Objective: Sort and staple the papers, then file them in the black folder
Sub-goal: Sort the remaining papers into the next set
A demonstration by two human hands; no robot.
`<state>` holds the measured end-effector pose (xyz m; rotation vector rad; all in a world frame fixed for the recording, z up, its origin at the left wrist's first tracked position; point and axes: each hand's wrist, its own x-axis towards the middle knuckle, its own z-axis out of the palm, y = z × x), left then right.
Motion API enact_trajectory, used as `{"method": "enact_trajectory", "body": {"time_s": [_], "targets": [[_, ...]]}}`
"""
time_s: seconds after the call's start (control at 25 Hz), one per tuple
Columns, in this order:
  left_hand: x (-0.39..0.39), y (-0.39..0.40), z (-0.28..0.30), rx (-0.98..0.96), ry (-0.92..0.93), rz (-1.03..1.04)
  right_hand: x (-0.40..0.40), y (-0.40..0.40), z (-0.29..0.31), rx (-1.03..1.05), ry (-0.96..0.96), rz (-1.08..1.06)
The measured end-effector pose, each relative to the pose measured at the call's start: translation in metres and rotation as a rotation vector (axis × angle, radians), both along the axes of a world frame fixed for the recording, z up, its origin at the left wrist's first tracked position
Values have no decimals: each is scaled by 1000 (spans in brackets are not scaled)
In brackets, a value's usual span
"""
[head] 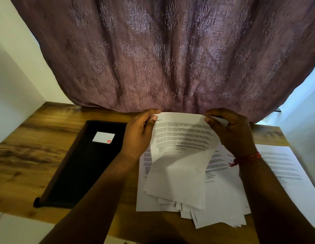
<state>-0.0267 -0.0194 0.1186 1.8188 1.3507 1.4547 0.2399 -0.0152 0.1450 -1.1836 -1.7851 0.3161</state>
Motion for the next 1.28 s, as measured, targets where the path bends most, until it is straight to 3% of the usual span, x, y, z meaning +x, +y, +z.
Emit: {"method": "enact_trajectory", "body": {"time_s": [0.16,0.24,0.48,0.88,1.04,1.16,1.28], "targets": [[20,-14,-6,-314,-390,-62,-9,-8,-26,-308,539,3],[32,-21,-14,-463,-440,-87,-18,-13,-53,-467,609,5],[38,-15,-23,-499,-508,-46,-27,-14,-72,-497,648,-104],[43,-28,-23,-477,-389,39,-50,-32,-81,-412,694,-230],[48,-26,-34,-521,-429,51,-61,-35,-90,-453,717,-239],[38,-23,-31,-472,-383,9,-53,-31,-84,-473,637,-203],[25,-18,-18,-408,-426,-35,-30,-22,-60,-356,486,-133]]}}
